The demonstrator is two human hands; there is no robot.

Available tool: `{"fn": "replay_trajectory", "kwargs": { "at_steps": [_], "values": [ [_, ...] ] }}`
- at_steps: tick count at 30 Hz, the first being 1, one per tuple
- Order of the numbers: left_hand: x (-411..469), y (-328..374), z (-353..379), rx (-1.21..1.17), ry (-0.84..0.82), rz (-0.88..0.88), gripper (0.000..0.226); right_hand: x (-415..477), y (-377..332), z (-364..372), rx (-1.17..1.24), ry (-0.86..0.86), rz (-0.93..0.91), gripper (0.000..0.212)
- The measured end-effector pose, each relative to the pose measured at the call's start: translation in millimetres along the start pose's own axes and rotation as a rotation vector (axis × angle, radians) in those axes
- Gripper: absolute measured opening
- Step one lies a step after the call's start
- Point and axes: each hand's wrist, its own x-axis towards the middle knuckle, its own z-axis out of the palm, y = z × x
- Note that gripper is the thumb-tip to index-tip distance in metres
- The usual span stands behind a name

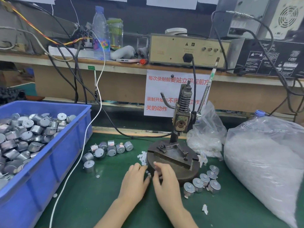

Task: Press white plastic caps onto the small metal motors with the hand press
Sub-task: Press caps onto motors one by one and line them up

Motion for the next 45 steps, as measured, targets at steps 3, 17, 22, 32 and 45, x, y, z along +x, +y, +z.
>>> {"fn": "replay_trajectory", "kwargs": {
  "at_steps": [3, 17, 22, 32, 45],
  "values": [
    [4.3, -3.1, 2.1, -0.026, -0.008, -0.007, 0.028, -7.7, -2.6, 9.7, -0.058, 0.048, -0.094, 0.018],
    [-6.6, -2.2, -13.6, 0.136, 0.093, 0.169, 0.015, -10.2, 7.2, 12.0, 0.032, 0.036, -0.030, 0.020],
    [-20.8, -28.1, -38.3, 0.197, 0.181, 0.225, 0.031, -9.8, 7.5, 11.5, 0.036, -0.013, -0.053, 0.023],
    [-35.4, -53.4, -49.3, 0.151, 0.218, 0.164, 0.034, 13.8, -6.8, 29.8, 0.025, -0.143, -0.005, 0.021],
    [-34.0, -55.9, -46.8, 0.170, 0.189, 0.072, 0.031, 131.1, -39.9, 116.3, -0.670, -0.601, -0.247, 0.047]
  ]
}}
